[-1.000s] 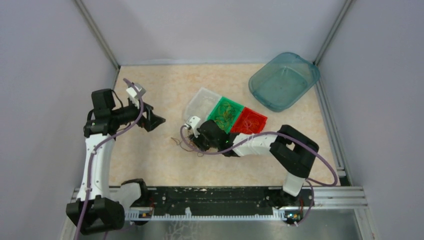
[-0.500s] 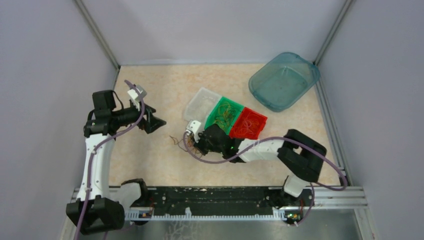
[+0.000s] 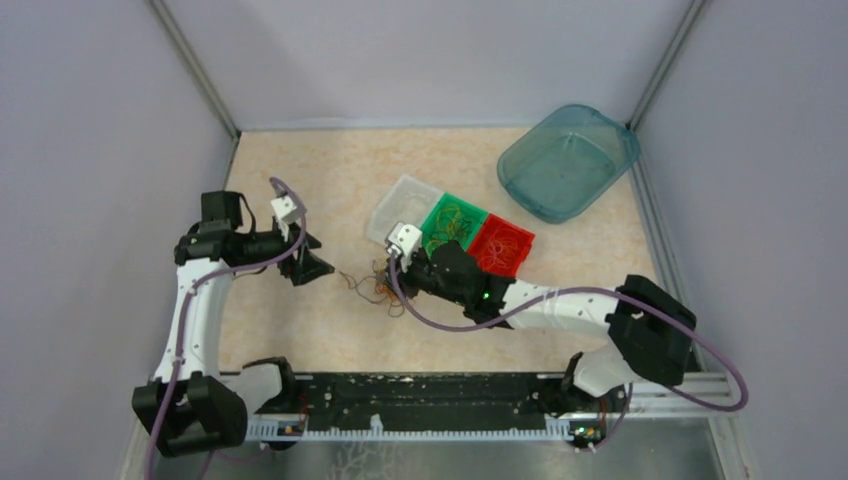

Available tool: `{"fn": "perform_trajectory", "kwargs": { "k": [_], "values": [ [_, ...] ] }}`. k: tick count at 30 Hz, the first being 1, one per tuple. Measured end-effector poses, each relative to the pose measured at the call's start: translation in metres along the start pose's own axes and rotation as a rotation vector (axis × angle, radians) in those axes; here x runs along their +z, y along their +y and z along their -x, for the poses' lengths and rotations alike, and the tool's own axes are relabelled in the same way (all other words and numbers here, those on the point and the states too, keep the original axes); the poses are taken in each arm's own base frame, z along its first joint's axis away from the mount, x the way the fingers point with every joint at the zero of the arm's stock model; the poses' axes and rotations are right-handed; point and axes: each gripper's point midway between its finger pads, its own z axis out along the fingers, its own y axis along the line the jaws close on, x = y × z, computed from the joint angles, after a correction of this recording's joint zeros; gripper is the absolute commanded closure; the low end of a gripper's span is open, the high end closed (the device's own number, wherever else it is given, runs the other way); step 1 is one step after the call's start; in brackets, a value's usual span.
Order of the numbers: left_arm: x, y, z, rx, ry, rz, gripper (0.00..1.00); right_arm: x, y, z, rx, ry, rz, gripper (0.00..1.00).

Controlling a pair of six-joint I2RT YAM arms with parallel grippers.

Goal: Untangle the cables
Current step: Untie the cable.

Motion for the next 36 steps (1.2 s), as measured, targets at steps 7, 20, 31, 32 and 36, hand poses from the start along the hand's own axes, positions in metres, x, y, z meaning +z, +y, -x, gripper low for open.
{"fn": "perform_trajectory", "kwargs": {
  "k": [7,20,31,32,36],
  "values": [
    [0.000,0.001,0.004,0.002,-0.012,0.009,0.09,0.022,-0.030,-0.067,0.107,0.240,-0.212,0.54],
    [-0.007,-0.003,0.019,0.033,-0.050,0.029,0.15,0.055,-0.048,-0.134,0.215,0.369,-0.217,1.00],
    [-0.002,-0.002,0.004,0.086,-0.012,-0.005,0.17,0.039,-0.008,-0.021,0.127,0.001,0.075,1.00],
    [-0.002,-0.003,0.001,0.089,-0.009,-0.009,0.17,0.037,-0.004,-0.008,0.120,-0.036,0.100,1.00],
    [0.000,-0.007,-0.006,0.088,-0.002,-0.029,0.17,0.029,0.012,0.030,0.099,-0.131,0.196,1.00]
  ]
}}
